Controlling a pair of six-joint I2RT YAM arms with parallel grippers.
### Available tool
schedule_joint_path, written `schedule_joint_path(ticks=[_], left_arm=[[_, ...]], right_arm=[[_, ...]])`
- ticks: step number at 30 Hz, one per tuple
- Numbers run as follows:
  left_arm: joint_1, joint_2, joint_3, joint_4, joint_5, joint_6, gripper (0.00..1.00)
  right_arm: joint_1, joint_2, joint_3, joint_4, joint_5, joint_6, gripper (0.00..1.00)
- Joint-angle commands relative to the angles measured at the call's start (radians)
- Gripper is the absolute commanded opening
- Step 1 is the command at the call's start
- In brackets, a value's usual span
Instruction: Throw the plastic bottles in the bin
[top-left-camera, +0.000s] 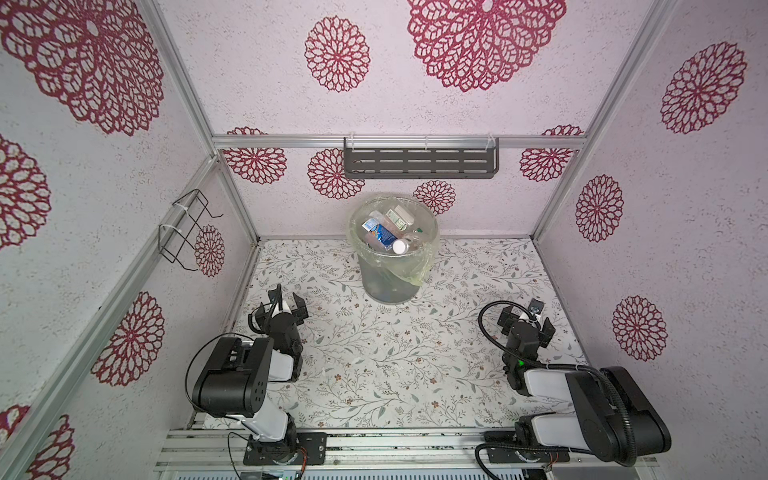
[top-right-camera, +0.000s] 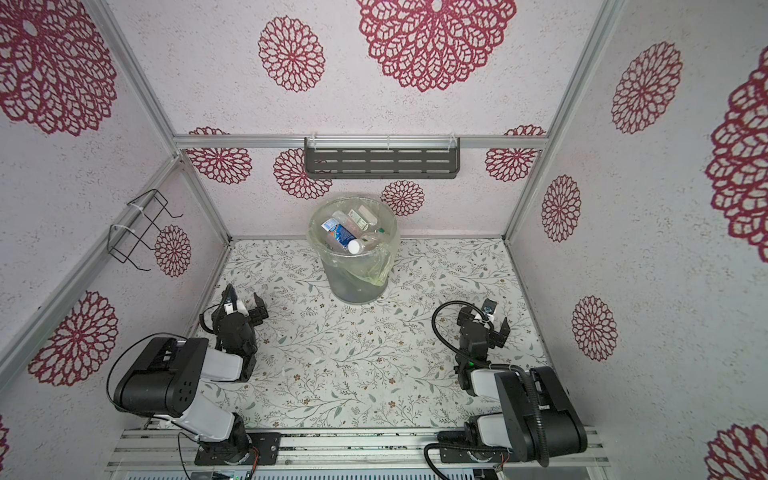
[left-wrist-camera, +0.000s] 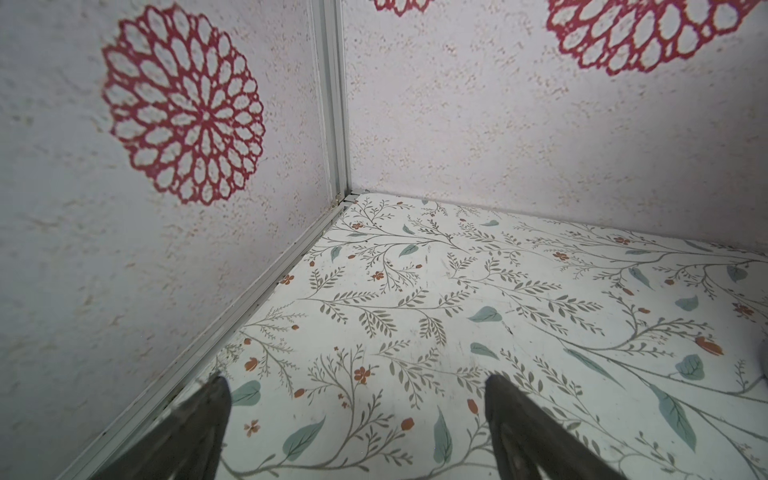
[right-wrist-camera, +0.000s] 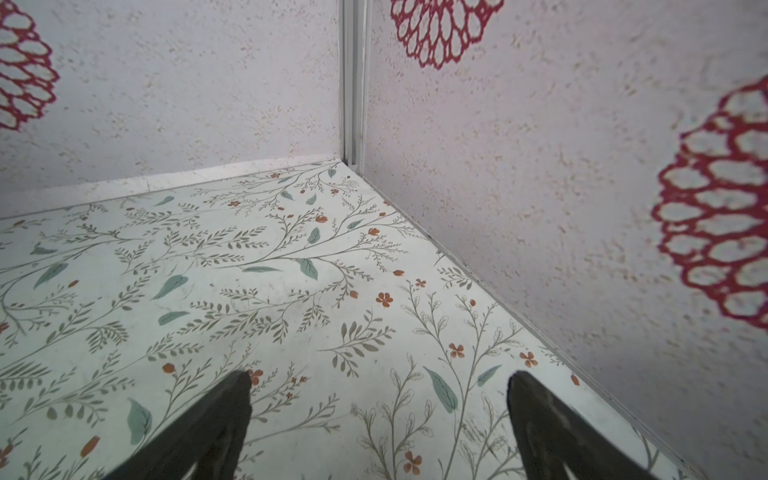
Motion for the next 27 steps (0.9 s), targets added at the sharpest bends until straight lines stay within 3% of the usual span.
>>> schedule_joint_path(ticks=[1, 3, 9, 17, 22, 25, 26, 27], left_arm=[[0.031, -0.03, 0.045, -0.088, 0.079, 0.006, 0.97], [0.055, -0.037, 0.07, -0.151, 0.13, -0.01, 0.97], [0.114, -0.046, 0.112, -0.248, 0.257, -0.042, 0.97], [0.148, -0.047, 0.115, -0.259, 0.381, -0.043, 0.97], [0.167, -0.045, 0.116, -0.258, 0.426, -0.05, 0.97], [0.167, -0.045, 0.117, -0.26, 0.429, -0.052, 0.97], [0.166, -0.045, 0.116, -0.26, 0.429, -0.052, 0.97], [0.169, -0.045, 0.116, -0.26, 0.429, -0.051, 0.97]], right_arm=[[-0.027, 0.058, -0.04, 0.218, 0.019, -0.009, 0.99], [-0.03, 0.092, -0.054, 0.3, 0.015, -0.03, 0.99], [-0.074, 0.069, -0.011, 0.168, -0.074, 0.015, 0.99], [-0.106, 0.074, -0.007, 0.161, -0.2, 0.009, 0.99], [-0.131, 0.083, 0.046, 0.063, -0.259, 0.02, 0.99], [-0.133, 0.125, 0.043, 0.107, -0.395, -0.027, 0.99], [-0.133, 0.211, 0.033, 0.238, -0.454, -0.065, 0.99], [-0.12, 0.179, 0.027, 0.194, -0.477, -0.086, 0.99]])
